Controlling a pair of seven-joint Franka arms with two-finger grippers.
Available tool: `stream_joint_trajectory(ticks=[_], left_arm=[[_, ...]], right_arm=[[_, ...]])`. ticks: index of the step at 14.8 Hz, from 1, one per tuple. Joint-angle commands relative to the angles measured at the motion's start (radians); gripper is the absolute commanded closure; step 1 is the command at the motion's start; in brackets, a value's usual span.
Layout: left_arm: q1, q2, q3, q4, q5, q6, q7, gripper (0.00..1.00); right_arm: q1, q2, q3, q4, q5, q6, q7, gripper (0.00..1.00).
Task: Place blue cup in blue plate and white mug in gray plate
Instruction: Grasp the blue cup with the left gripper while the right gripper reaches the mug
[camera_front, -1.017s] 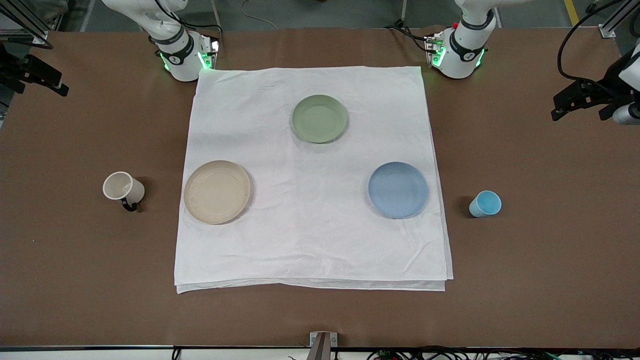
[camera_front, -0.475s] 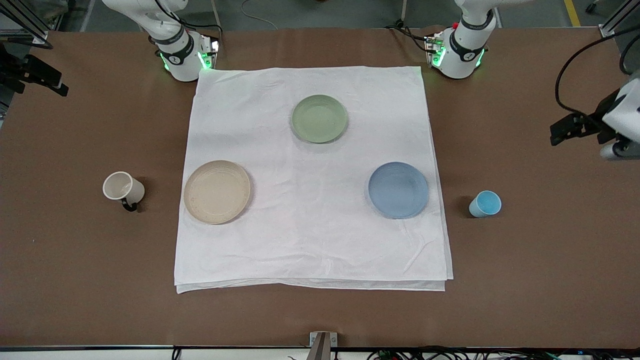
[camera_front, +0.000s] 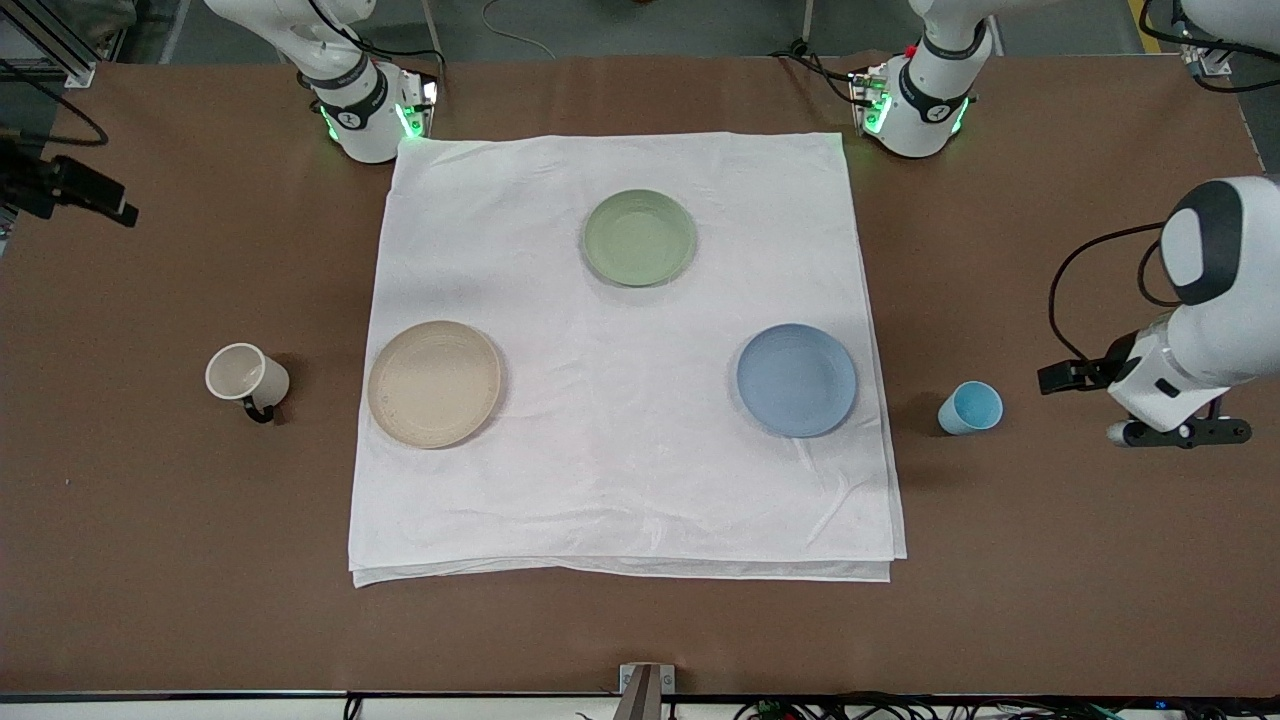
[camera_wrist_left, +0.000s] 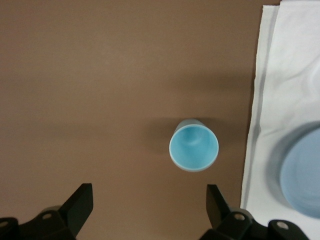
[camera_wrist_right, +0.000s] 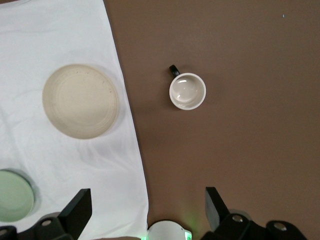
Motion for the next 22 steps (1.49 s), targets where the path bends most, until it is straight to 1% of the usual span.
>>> stream_joint_trajectory(ticks=[1,2,4,7,8,9,11,12,14,15,17,18,19,20,21,22], left_arm=[[0.022,-0.019,-0.001,-0.180,-0.003,0.211,-0.009,0.02],[0.027,-0.005,-0.001,-0.214,-0.003,0.248,-0.007,0.03],[0.032,0.019,-0.001,-0.244,-0.003,0.290,-0.007,0.13],[0.055,0.058,-0.004,-0.244,-0.024,0.296,-0.009,0.24],[0.052,0.073,-0.004,-0.244,-0.045,0.305,-0.009,0.26],[0.052,0.078,-0.005,-0.244,-0.058,0.311,-0.009,0.26],[0.047,0.087,-0.007,-0.238,-0.058,0.314,-0.009,0.28],[0.047,0.095,-0.007,-0.235,-0.058,0.319,-0.009,0.31],[0.045,0.113,-0.007,-0.235,-0.058,0.342,-0.007,0.45],[0.042,0.115,-0.007,-0.233,-0.058,0.344,-0.009,0.53],[0.036,0.116,-0.008,-0.230,-0.058,0.344,-0.009,0.78],[0.035,0.115,-0.011,-0.228,-0.058,0.344,-0.007,0.88],[0.032,0.115,-0.022,-0.227,-0.058,0.344,-0.009,0.96],[0.032,0.113,-0.028,-0.225,-0.058,0.344,-0.009,0.99],[0.032,0.102,-0.033,-0.227,-0.058,0.341,-0.007,0.99],[0.036,0.081,-0.036,-0.227,-0.058,0.325,-0.001,1.00]], right_arm=[[-0.045,0.160,0.006,0.040,-0.001,0.099,-0.039,0.00],[-0.043,0.177,0.006,0.028,-0.003,0.144,-0.060,0.00],[-0.042,0.220,0.006,-0.015,-0.004,0.217,-0.115,0.00],[-0.034,0.245,0.008,-0.174,-0.003,0.422,-0.200,0.00],[-0.036,0.251,0.008,-0.231,-0.003,0.504,-0.238,0.00],[-0.036,0.266,0.008,-0.276,-0.003,0.567,-0.317,0.00],[-0.042,0.312,0.008,-0.320,-0.003,0.676,-0.414,0.00],[-0.040,0.338,0.008,-0.345,-0.001,0.732,-0.453,0.00],[-0.039,0.375,0.008,-0.431,-0.001,0.915,-0.464,0.00],[-0.042,0.398,0.008,-0.449,-0.001,0.981,-0.468,0.00],[-0.045,0.438,0.008,-0.453,-0.001,1.027,-0.478,0.01],[-0.049,0.443,0.009,-0.453,-0.001,1.035,-0.490,0.04],[-0.049,0.452,0.009,-0.453,-0.001,1.037,-0.491,0.08],[-0.051,0.458,0.009,-0.454,0.000,1.041,-0.491,0.13],[-0.053,0.460,0.009,-0.454,0.000,1.041,-0.491,0.23],[-0.056,0.463,0.009,-0.454,0.000,1.040,-0.493,0.41]])
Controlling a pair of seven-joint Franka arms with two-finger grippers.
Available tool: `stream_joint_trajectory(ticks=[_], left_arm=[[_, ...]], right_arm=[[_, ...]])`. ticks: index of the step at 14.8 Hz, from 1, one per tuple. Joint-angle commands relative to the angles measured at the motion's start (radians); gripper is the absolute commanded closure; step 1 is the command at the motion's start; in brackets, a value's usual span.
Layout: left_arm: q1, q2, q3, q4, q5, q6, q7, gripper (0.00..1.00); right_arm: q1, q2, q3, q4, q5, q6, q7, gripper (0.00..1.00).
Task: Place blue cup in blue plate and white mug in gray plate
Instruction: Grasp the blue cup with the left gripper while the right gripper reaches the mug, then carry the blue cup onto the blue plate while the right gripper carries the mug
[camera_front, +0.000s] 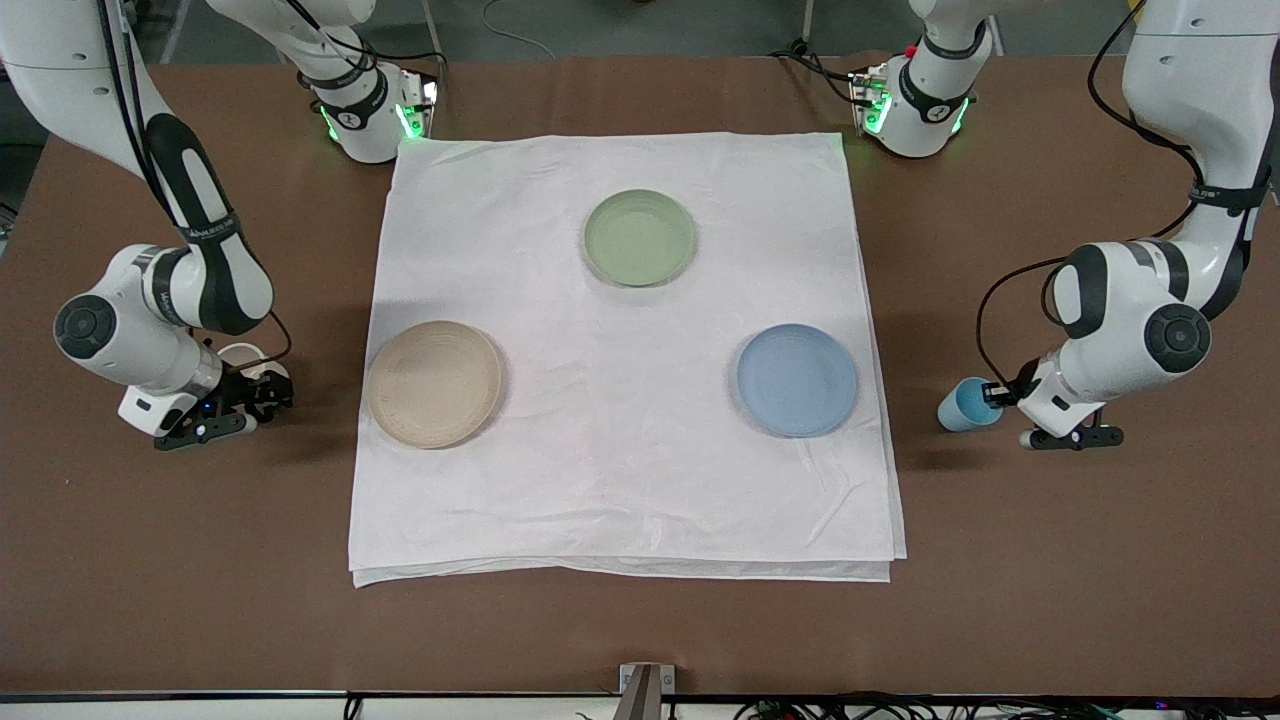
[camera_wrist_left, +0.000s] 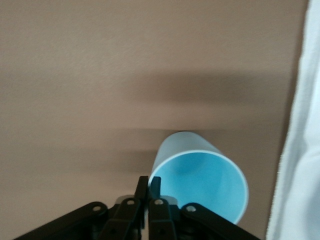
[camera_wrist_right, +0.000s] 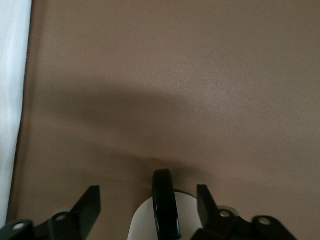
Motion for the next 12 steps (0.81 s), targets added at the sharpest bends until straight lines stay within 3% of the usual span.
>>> stream_joint_trajectory(ticks=[1,2,3,5,9,12], left_arm=[[0.001,-0.050,-0.014,-0.002,-0.016,-0.028,0.005,1.00],[0.001,-0.068,-0.028,0.000,-0.017,-0.053,-0.003,1.00],[0.001,-0.083,-0.043,0.000,-0.017,-0.076,-0.027,1.00],[0.001,-0.109,-0.097,-0.002,-0.017,-0.114,-0.115,1.00],[0.001,-0.136,-0.246,-0.003,-0.017,-0.171,-0.337,1.00],[-0.003,-0.122,-0.329,-0.002,-0.017,-0.166,-0.487,1.00]], right_arm=[[-0.016,-0.009,0.008,-0.011,0.000,0.001,-0.019,0.64],[-0.016,-0.009,0.008,-0.011,0.000,-0.004,-0.016,0.87],[-0.016,-0.009,0.008,-0.006,0.005,-0.006,-0.010,0.98],[-0.018,-0.014,0.008,0.014,0.009,-0.041,-0.010,1.00],[-0.009,-0.032,0.015,0.152,0.051,-0.301,0.057,1.00],[0.083,-0.089,0.020,0.121,0.140,-0.340,0.233,1.00]])
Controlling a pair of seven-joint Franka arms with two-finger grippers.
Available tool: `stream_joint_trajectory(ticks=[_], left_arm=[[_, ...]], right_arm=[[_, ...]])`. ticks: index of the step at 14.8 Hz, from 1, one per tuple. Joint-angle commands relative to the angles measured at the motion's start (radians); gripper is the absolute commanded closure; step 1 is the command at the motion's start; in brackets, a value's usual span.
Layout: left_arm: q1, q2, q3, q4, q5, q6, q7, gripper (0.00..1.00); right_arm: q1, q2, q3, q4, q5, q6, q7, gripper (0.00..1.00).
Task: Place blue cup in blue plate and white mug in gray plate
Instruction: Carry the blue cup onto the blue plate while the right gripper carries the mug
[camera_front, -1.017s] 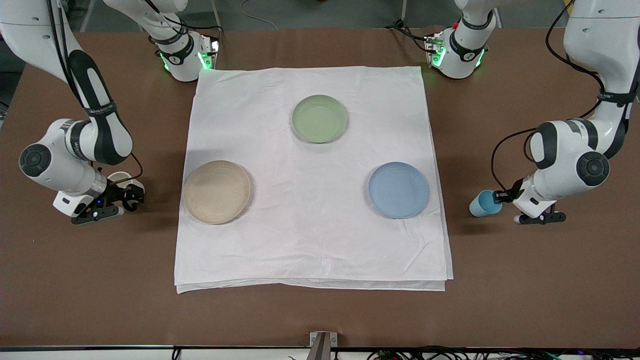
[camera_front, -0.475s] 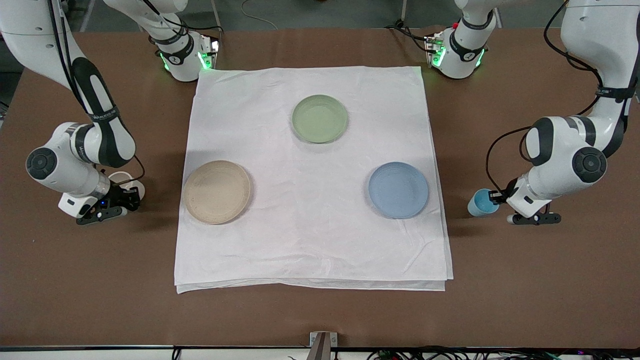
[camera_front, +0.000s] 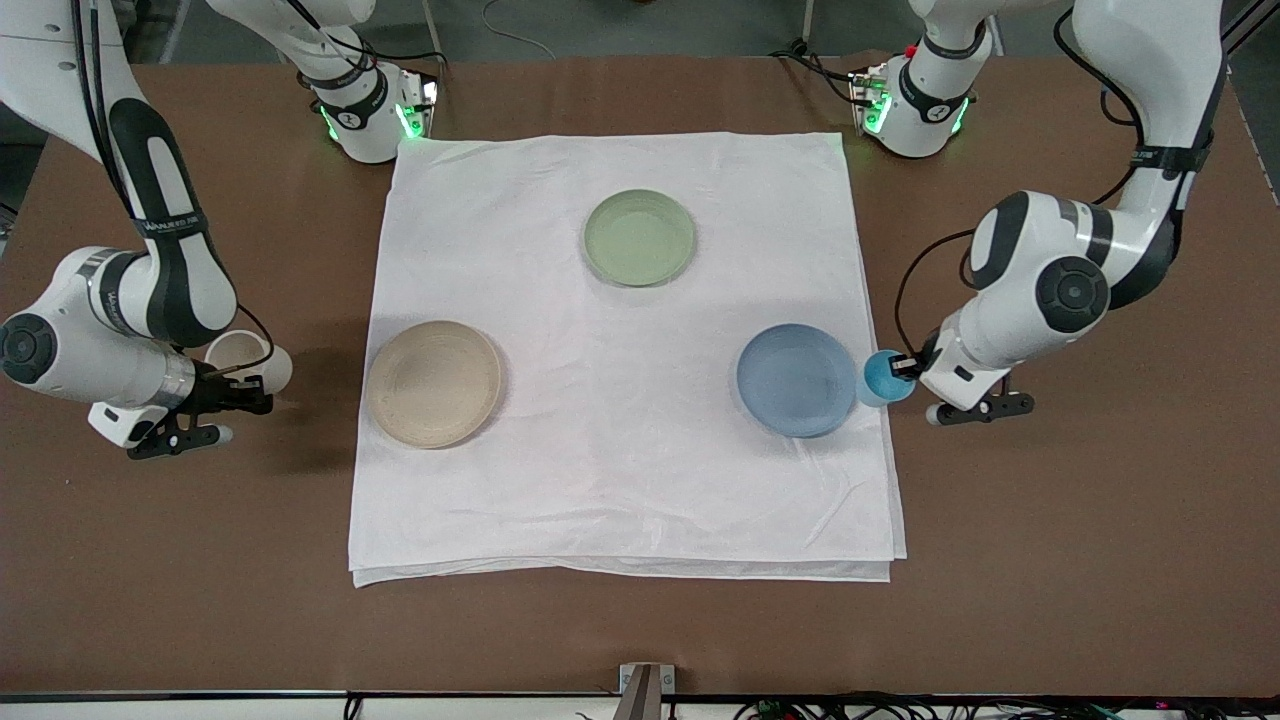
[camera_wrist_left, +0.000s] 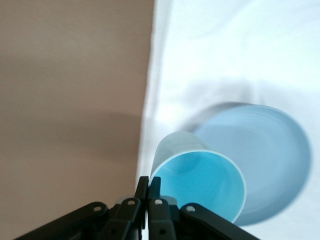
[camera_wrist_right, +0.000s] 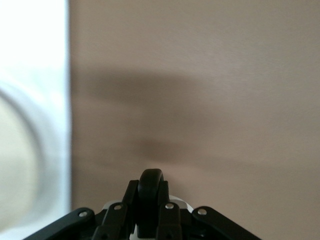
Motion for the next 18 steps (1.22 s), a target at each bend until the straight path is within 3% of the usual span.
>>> stream_joint_trajectory(ticks=[1,3,5,8,9,10,11,12,13,15,18], left_arm=[[0.002,0.003,-0.050,-0.009,-0.015,-0.002,-0.094,1.00],[-0.036,0.020,-0.053,-0.009,-0.015,0.018,-0.149,0.99],[-0.069,0.043,-0.053,-0.009,-0.004,0.047,-0.211,0.99],[-0.093,0.080,-0.051,-0.009,-0.001,0.075,-0.245,0.98],[-0.095,0.085,-0.051,-0.009,0.001,0.081,-0.246,0.94],[-0.095,0.086,-0.051,-0.008,0.001,0.082,-0.246,0.78],[-0.095,0.086,-0.051,-0.006,-0.001,0.082,-0.248,0.47],[-0.093,0.086,-0.050,0.001,0.001,0.081,-0.246,0.24],[-0.086,0.085,-0.050,0.027,0.001,0.073,-0.237,0.00],[-0.075,0.059,-0.048,0.076,0.001,0.034,-0.236,0.00],[-0.061,0.043,-0.027,0.240,0.002,-0.113,-0.232,0.00]], right_arm=[[0.113,-0.063,0.007,-0.058,0.059,-0.002,0.195,1.00],[0.208,-0.069,0.007,-0.119,0.128,0.096,0.304,1.00],[0.315,-0.067,0.005,-0.216,0.188,0.287,0.366,1.00],[0.386,-0.058,0.005,-0.235,0.190,0.371,0.464,0.99],[0.391,-0.058,0.005,-0.233,0.190,0.370,0.473,0.99],[0.391,-0.058,0.005,-0.233,0.188,0.368,0.473,0.97],[0.391,-0.058,0.005,-0.230,0.190,0.364,0.472,0.84],[0.391,-0.058,0.004,-0.224,0.188,0.360,0.472,0.31],[0.391,-0.058,0.004,-0.219,0.188,0.357,0.472,0.00],[0.391,-0.058,0.004,-0.197,0.188,0.350,0.472,0.00],[0.379,-0.072,-0.010,-0.088,0.179,0.171,0.470,0.00]])
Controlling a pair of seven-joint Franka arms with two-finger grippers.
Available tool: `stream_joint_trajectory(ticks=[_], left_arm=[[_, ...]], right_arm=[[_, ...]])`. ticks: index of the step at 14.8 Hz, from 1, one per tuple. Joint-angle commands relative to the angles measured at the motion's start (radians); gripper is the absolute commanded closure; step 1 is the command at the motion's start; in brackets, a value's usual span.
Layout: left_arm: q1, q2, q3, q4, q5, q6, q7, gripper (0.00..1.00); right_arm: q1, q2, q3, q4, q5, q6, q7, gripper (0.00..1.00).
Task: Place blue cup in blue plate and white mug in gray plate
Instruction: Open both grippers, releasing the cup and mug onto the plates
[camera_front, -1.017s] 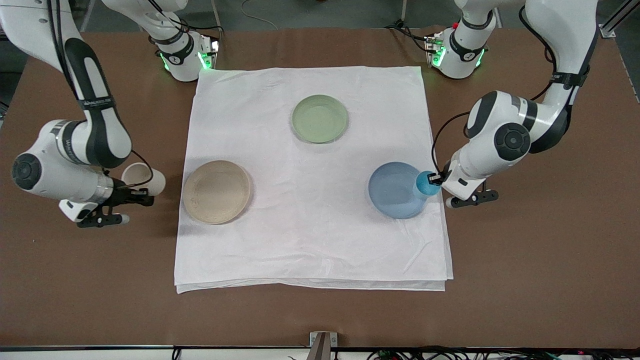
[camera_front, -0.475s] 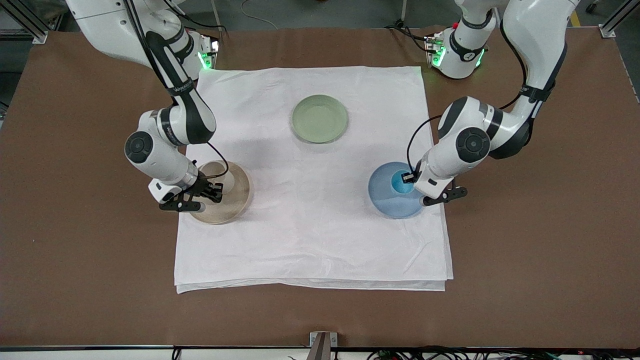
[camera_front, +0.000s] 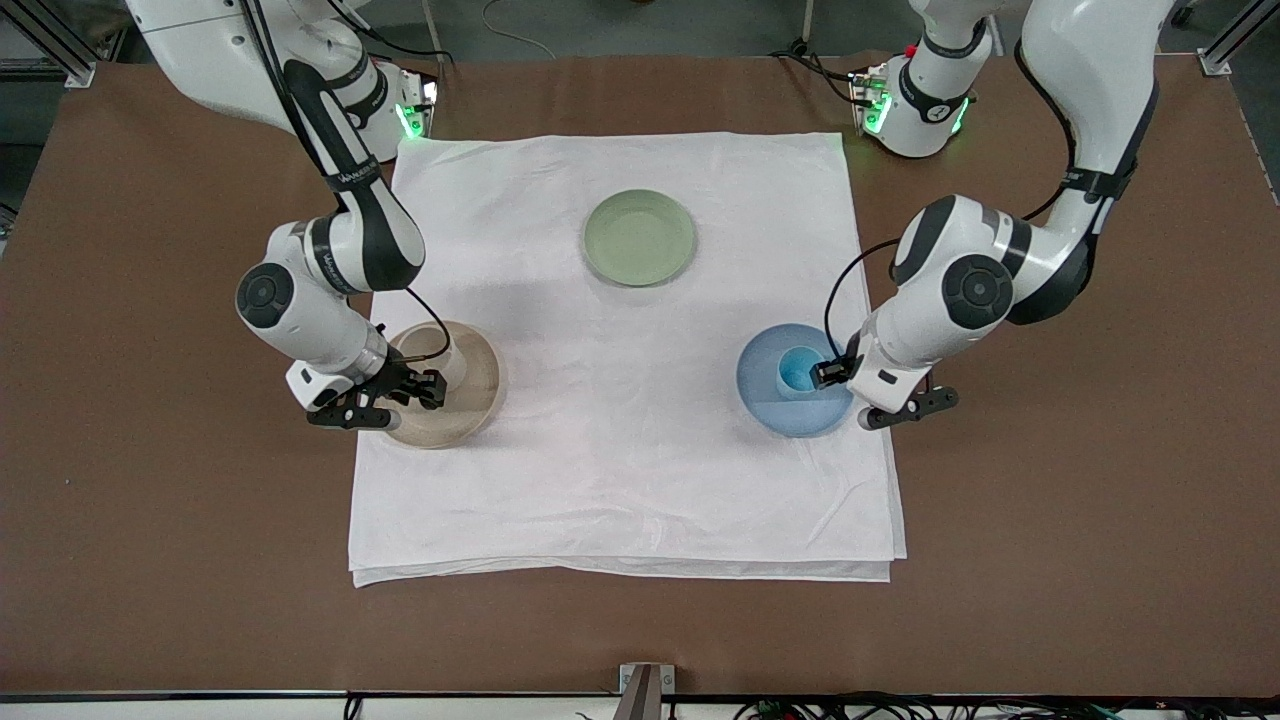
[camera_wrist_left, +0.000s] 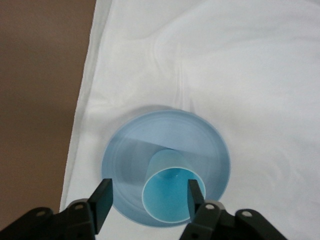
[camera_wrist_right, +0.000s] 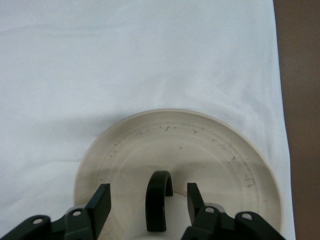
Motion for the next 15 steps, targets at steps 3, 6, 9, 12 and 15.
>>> stream_joint_trajectory(ticks=[3,6,9,12,15], left_arm=[[0.057,-0.036,0.013,0.256,0.152,-0.257,0.066,0.00],[0.058,-0.051,0.016,0.364,0.197,-0.343,0.146,0.00],[0.078,-0.067,0.016,0.453,0.205,-0.466,0.275,0.00],[0.135,-0.131,0.010,0.467,0.183,-0.537,0.335,0.00],[0.123,-0.231,0.079,0.455,0.138,-0.629,0.378,0.00]], right_arm=[[-0.017,-0.036,-0.091,0.250,-0.068,-0.399,-0.032,0.00],[-0.047,-0.039,-0.140,0.412,-0.174,-0.664,-0.131,0.00],[-0.099,-0.092,-0.198,0.450,-0.182,-0.811,-0.281,0.00],[-0.115,-0.129,-0.254,0.528,-0.231,-0.949,-0.311,0.00],[-0.124,-0.123,-0.257,0.605,-0.236,-1.023,-0.297,0.00]])
